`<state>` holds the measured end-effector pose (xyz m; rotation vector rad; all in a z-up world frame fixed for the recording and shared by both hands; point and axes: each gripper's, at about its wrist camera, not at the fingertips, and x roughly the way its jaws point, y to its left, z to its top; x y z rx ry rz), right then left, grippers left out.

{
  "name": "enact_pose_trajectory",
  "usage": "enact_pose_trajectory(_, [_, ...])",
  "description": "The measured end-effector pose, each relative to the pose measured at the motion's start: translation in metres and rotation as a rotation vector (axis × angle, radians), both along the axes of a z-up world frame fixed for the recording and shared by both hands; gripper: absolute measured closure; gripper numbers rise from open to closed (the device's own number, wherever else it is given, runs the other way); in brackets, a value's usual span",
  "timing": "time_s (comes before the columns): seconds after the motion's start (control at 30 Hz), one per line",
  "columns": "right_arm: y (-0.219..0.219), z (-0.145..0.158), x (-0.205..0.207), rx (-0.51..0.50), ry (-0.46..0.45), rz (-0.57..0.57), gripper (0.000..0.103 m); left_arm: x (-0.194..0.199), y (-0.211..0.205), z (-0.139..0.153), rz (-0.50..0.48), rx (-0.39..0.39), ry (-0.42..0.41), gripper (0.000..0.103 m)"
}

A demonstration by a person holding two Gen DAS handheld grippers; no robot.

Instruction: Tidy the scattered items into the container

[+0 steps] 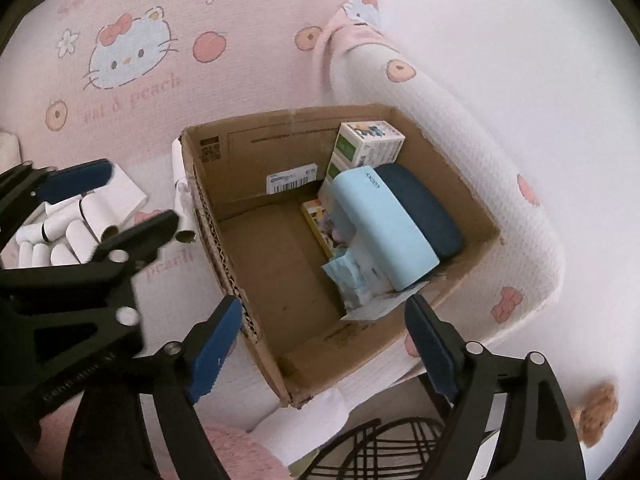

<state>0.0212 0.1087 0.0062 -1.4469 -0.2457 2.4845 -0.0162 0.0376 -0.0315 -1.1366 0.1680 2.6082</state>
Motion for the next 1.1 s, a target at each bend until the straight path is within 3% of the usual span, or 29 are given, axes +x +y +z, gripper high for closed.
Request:
enact_pose_trajectory(0.13, [0.009, 0.001, 0.003, -0.047, 0.015, -0.029, 0.019, -0.004, -0.010, 0.000, 0.016, 0.050, -0.074, 0.031])
enact_pose_trajectory(0.2, [0.011, 0.002, 0.005, -0.075, 0.029, -0.028, 0.018, -0.004, -0.012, 0.001, 0.051, 0.033, -0.100, 0.031])
enact_pose_trajectory(0.4, [0.021, 0.011, 0.010, -0.140, 0.091, -0.052, 0.016, 0.004, 0.000, 0.004, 0.052, -0.091, -0.065, 0.031])
enact_pose_trajectory(1.1, [0.019, 0.014, 0.013, -0.130, 0.104, -0.054, 0.015, 0.003, 0.005, 0.004, 0.049, -0.110, -0.067, 0.031])
